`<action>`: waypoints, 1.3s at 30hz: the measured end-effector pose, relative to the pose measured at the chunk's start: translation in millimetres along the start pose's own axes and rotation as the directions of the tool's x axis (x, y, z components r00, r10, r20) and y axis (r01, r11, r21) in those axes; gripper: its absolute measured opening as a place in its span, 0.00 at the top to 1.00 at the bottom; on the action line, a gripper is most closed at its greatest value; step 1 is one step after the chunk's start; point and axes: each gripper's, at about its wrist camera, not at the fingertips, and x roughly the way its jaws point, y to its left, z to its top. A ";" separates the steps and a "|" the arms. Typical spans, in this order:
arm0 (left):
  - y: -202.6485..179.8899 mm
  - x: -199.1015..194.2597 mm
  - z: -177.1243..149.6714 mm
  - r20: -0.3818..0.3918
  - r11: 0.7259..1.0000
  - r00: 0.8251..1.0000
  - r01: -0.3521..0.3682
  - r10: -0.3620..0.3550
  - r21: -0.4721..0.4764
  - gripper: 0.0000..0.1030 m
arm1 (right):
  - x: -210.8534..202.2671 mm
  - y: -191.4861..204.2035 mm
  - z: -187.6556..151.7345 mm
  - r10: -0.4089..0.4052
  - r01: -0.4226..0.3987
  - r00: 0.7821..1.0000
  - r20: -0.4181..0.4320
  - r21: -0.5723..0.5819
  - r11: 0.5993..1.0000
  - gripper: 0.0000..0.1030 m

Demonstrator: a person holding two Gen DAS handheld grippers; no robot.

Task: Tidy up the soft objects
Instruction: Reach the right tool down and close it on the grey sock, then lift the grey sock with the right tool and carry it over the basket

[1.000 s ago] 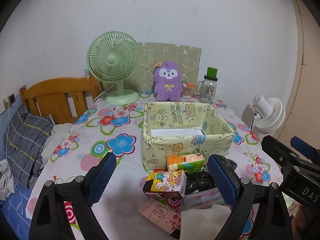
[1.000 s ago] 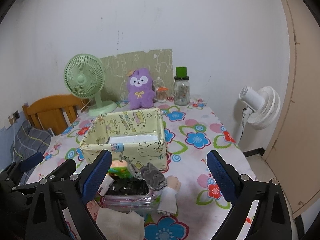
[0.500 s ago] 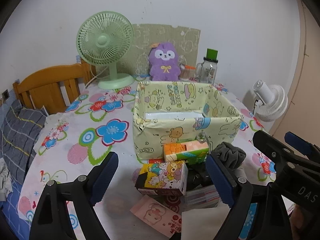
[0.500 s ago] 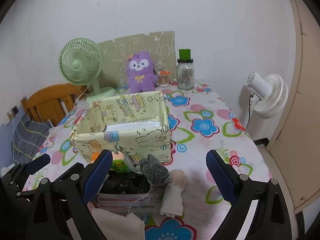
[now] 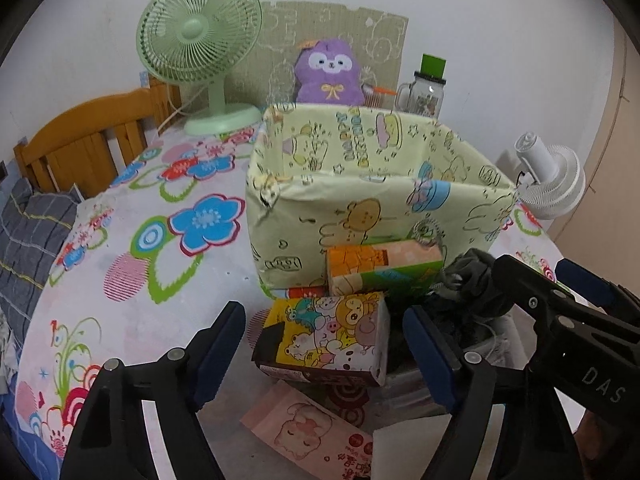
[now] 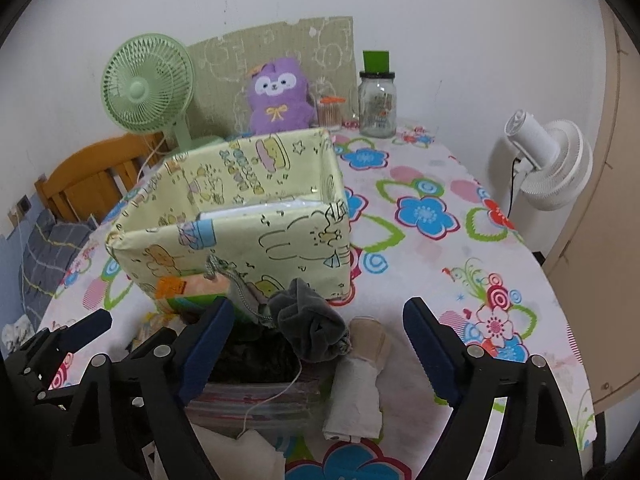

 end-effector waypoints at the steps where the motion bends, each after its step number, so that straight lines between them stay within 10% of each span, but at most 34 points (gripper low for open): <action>1: -0.3 2.0 -0.7 -0.005 1.000 1.000 0.001 -0.001 -0.001 0.21 | 3.1 0.1 -0.1 0.001 -0.001 1.000 -0.007 0.001 1.000 0.16; 39: 5.5 13.6 -2.8 -0.017 1.000 1.000 0.021 -0.021 -0.022 0.31 | 24.8 10.0 -1.7 0.016 -0.017 0.998 -0.064 -0.008 1.000 0.65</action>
